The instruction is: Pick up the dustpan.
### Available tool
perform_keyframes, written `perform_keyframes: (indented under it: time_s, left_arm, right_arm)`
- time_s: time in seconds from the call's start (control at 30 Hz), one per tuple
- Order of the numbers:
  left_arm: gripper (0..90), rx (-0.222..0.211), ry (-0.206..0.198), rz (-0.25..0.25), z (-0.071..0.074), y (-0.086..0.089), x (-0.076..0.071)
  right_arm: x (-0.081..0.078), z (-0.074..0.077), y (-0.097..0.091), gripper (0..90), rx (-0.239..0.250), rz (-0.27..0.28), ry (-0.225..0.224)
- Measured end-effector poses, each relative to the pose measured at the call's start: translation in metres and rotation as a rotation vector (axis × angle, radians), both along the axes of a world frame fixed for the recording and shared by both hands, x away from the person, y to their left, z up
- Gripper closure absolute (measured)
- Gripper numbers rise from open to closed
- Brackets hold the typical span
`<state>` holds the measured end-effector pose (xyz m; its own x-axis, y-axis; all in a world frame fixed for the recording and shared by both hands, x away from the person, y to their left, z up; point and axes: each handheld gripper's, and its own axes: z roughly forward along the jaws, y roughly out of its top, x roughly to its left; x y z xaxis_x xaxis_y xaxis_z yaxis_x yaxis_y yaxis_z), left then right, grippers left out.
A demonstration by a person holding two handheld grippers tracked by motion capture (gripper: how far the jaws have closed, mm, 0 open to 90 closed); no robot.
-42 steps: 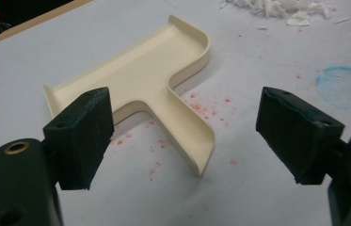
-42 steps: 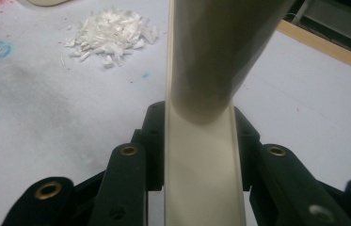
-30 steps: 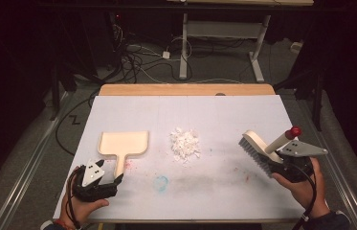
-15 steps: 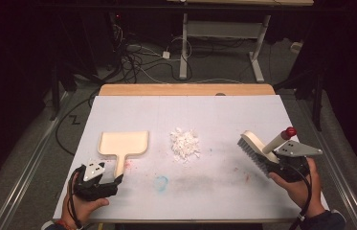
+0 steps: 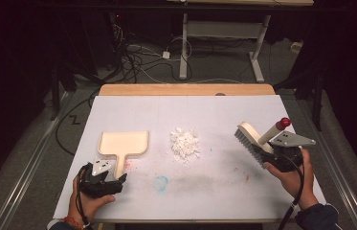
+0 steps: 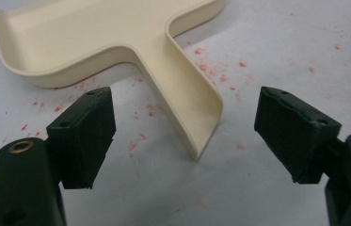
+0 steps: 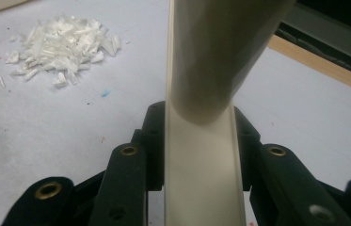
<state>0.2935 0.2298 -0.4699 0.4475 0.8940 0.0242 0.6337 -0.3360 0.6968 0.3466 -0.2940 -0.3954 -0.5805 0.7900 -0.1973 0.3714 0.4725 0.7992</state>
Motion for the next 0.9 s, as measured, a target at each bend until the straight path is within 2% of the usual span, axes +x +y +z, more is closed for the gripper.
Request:
perform_keyframes:
  time_s: [0.1,0.17,0.23,0.3,0.43,0.47,0.5,0.57,0.67,0.73,0.77,0.9]
  left_arm:
    - [20.0,0.009,0.002,0.027,0.0,-0.002,0.003]
    - [20.0,-0.001,0.011,0.031,-0.002,-0.003,0.004]
    - [20.0,0.014,0.01,0.041,-0.003,-0.006,0.005]
    - [20.2,-0.001,0.01,0.031,-0.003,-0.007,0.007]
    - [20.2,0.024,0.003,0.03,-0.003,-0.013,0.01]
    - [20.2,0.018,0.009,0.037,-0.003,-0.014,0.011]
    - [20.8,0.006,0.019,0.049,-0.004,-0.014,0.014]
    - [21.8,0.017,0.036,0.095,-0.005,-0.016,0.019]
    - [25.4,-0.012,0.054,0.154,-0.006,-0.018,0.027]
    - [29.5,-0.053,0.08,0.185,-0.008,-0.019,0.032]
    - [31.8,-0.05,0.09,0.208,-0.009,-0.02,0.036]
    - [37.4,-0.041,0.082,0.223,-0.009,-0.023,0.043]
  right_arm:
    - [0.0,-0.001,0.0,67.9,-0.004,-0.005,0.001]
    - [-0.001,-0.002,-0.002,68.0,-0.004,-0.012,-0.007]
    - [-0.001,-0.002,-0.005,68.0,0.005,-0.02,-0.014]
    - [-0.001,-0.002,-0.006,68.0,0.008,-0.027,-0.007]
    - [-0.002,0.0,-0.009,67.9,0.016,-0.039,-0.014]
    - [-0.003,0.0,-0.009,67.9,0.016,-0.042,-0.02]
    - [-0.003,0.001,-0.01,67.9,0.023,-0.044,-0.02]
    - [-0.003,0.0,-0.01,67.9,0.029,-0.056,-0.019]
    - [-0.002,0.0,-0.011,67.9,0.028,-0.072,-0.023]
    - [-0.001,-0.001,-0.012,67.9,0.032,-0.079,-0.022]
    - [-0.001,-0.001,-0.012,67.8,0.031,-0.086,-0.022]
    - [0.0,-0.002,-0.012,67.9,0.036,-0.087,-0.015]
